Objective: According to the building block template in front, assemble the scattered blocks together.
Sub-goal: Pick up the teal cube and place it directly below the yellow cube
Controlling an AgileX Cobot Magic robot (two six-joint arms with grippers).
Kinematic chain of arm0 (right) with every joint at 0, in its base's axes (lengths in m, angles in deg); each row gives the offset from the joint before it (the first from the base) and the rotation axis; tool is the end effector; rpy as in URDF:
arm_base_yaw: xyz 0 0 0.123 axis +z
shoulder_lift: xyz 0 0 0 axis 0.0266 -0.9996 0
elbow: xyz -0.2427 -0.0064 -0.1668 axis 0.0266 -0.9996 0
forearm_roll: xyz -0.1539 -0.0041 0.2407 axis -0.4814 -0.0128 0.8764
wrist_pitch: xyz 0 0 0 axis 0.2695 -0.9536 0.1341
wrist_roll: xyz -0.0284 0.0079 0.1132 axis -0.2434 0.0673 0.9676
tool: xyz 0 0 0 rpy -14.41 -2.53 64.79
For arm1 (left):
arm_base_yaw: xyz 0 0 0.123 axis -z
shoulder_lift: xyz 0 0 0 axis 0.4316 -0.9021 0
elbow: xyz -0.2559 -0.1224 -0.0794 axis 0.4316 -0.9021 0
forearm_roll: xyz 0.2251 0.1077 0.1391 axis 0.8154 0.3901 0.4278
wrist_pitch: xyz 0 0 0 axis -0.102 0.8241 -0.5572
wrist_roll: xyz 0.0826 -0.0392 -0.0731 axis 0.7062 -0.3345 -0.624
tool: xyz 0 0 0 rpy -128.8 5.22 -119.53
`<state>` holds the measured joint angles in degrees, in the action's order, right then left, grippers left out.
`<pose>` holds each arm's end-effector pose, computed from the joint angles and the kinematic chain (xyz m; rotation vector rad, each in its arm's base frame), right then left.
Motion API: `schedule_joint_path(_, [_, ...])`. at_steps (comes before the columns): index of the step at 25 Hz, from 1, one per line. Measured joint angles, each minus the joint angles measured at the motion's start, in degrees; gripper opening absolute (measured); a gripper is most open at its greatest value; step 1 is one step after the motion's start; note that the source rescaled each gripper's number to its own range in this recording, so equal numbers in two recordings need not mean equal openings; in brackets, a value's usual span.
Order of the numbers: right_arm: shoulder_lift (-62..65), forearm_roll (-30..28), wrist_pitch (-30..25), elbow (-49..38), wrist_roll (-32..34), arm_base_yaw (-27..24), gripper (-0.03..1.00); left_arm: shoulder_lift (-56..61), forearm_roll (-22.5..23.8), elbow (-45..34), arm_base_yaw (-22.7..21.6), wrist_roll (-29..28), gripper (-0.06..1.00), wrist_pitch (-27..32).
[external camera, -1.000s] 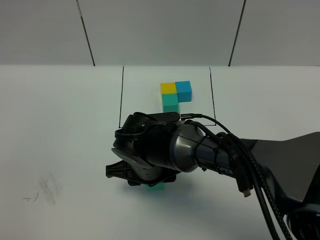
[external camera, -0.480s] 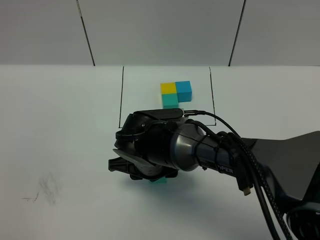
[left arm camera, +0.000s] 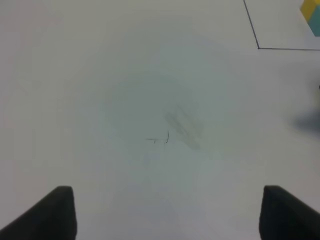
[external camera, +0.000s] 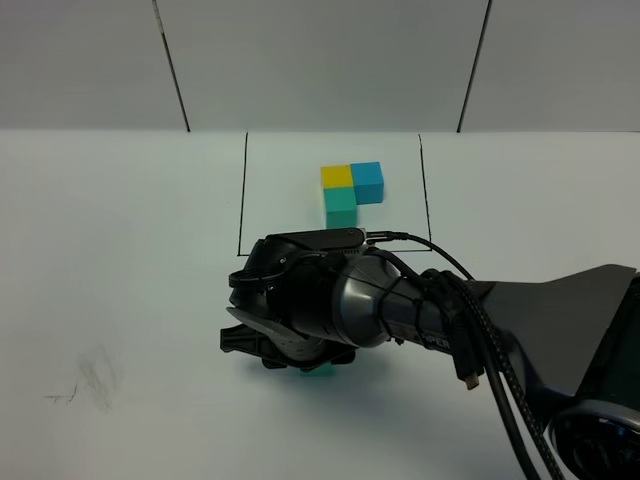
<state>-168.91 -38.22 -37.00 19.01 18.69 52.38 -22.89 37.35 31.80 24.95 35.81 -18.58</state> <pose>0.3090 0.3648 0.0919 0.0013 2.8093 -0.0850 0.0371 -0.0008 0.2832 -0.0463 2.0400 -0.0300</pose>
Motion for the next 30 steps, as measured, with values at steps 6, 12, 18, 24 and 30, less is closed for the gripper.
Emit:
schedule_joint_path(6, [-0.17, -0.19, 0.34, 0.00, 0.00, -0.51, 0.24, 0.00, 0.00, 0.00, 0.00, 0.00, 0.74, 0.00])
schedule_joint_path(12, [-0.17, 1.80, 0.85, 0.11, -2.63, -2.57, 0.24, 0.00, 0.00, 0.00, 0.00, 0.00, 0.74, 0.00])
schedule_joint_path(18, [-0.17, 2.38, 0.85, 0.22, -4.17, -2.85, 0.24, 0.00, 0.00, 0.00, 0.00, 0.00, 0.74, 0.00])
schedule_joint_path(24, [-0.49, 3.08, 0.86, 0.50, -5.23, -2.85, 0.24, 0.00, 0.00, 0.00, 0.00, -0.06, 0.74, 0.00])
schedule_joint_path(30, [-0.60, 4.16, 0.86, 0.60, -5.90, -2.85, 0.24, 0.00, 0.00, 0.00, 0.00, -0.11, 0.74, 0.00])
